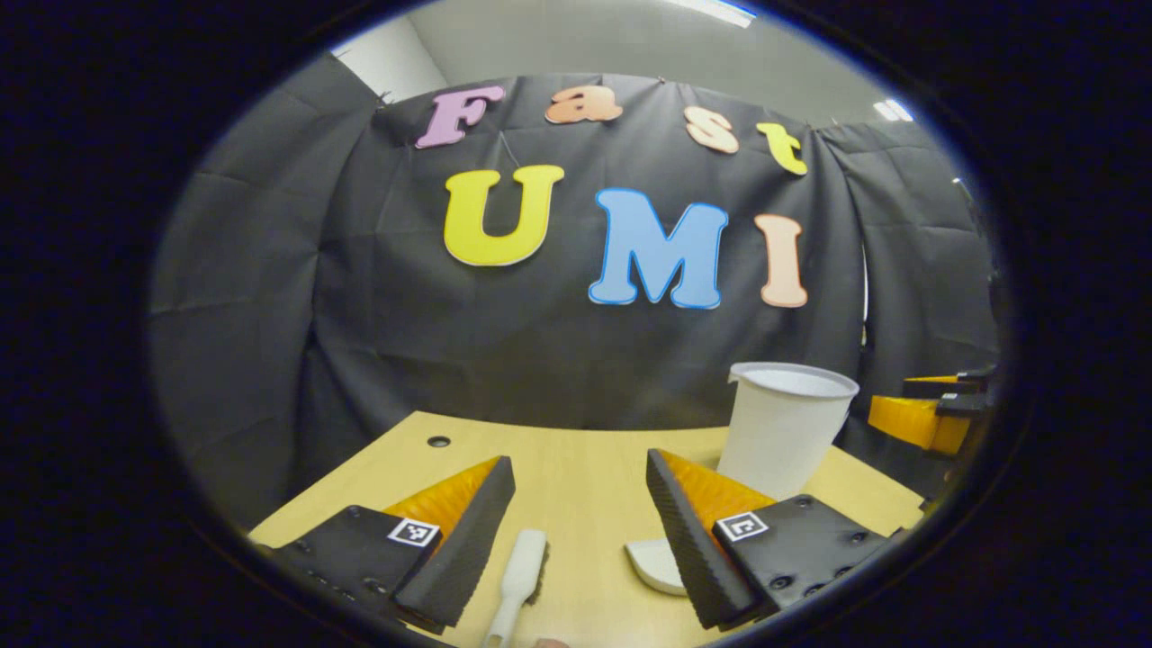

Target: Pick up the small broom and dustpan from the desktop, sweep the trash into the dustpan with the broom, and then empty the trash into the garbage bin.

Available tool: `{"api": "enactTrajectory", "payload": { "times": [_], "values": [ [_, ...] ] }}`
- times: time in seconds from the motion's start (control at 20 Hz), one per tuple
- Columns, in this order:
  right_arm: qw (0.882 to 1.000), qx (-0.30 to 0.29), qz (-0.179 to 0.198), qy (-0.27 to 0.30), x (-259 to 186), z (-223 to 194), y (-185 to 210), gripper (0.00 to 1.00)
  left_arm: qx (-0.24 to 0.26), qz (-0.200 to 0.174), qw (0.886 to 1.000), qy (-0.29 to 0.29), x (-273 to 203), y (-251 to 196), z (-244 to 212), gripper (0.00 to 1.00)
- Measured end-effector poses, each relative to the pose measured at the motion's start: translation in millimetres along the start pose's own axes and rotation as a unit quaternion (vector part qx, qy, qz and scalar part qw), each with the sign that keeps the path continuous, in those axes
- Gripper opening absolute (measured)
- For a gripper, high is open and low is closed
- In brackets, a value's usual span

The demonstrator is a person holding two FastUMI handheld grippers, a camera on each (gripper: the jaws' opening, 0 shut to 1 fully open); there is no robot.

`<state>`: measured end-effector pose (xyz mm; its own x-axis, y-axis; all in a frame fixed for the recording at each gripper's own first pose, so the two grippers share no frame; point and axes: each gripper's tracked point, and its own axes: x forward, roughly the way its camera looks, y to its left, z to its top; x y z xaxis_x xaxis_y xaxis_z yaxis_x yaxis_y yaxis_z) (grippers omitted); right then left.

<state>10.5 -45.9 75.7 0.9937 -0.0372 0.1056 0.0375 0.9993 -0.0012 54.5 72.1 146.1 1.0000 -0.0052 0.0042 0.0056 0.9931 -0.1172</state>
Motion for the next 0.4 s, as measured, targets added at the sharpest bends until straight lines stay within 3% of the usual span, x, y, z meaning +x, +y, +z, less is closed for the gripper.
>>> {"api": "enactTrajectory", "payload": {
  "times": [0.15, 0.4],
  "values": [
    [1.000, -0.010, 0.001, -0.029, -2.8, 19.0, -4.5, 0.96, -0.019, 0.009, 0.999, -0.049, -15.4, -3.3, 25.1, 0.96],
    [0.999, -0.012, 0.002, -0.045, -3.1, 31.2, -7.4, 0.96, -0.012, 0.018, 0.997, -0.073, -27.5, -7.5, 44.1, 0.96]
  ]
}}
